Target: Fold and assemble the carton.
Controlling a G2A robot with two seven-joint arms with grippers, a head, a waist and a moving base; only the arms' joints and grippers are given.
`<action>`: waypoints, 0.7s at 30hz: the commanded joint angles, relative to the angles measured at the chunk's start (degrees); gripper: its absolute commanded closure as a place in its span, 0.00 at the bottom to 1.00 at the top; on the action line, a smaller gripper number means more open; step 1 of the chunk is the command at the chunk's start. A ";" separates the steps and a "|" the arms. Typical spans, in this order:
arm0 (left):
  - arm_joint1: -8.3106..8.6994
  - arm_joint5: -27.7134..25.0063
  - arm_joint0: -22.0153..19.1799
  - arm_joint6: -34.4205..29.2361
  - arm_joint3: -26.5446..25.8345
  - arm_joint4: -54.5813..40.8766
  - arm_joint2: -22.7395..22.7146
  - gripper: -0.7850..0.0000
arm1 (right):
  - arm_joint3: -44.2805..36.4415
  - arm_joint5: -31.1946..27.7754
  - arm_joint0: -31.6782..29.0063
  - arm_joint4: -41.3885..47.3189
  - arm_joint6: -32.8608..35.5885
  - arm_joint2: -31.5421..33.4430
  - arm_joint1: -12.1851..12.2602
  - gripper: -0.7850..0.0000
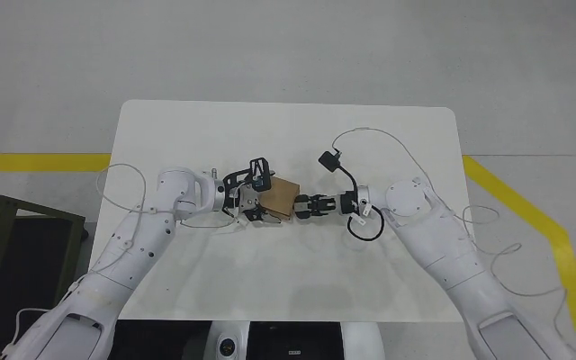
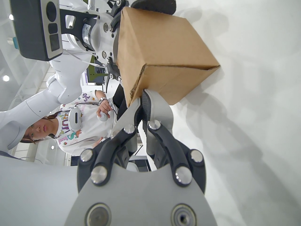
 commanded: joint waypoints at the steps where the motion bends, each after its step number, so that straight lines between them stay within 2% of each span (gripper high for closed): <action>1: 0.00 -0.02 -0.03 -0.03 0.02 -0.04 -0.01 0.00 | 0.46 -0.30 0.22 0.17 0.02 -0.20 -0.11 1.00; 11: 0.66 -1.06 0.76 -0.53 0.96 -2.11 -2.04 0.00 | -0.26 -0.82 -0.26 -0.37 -0.08 2.13 0.62 1.00; 16: 1.92 -1.06 2.08 -2.33 -0.27 -7.13 -5.51 0.00 | -2.06 -1.71 -2.31 -1.01 -1.14 5.29 1.72 1.00; 20: 3.32 -1.06 3.75 -4.75 -2.85 -12.93 -8.89 0.00 | -4.14 -5.25 -3.78 -3.19 -3.29 7.94 2.58 1.00; 21: 3.69 -1.06 4.16 -5.57 -3.55 -14.48 -9.83 0.00 | -4.58 -6.71 -4.17 -3.85 -3.99 8.62 2.79 0.95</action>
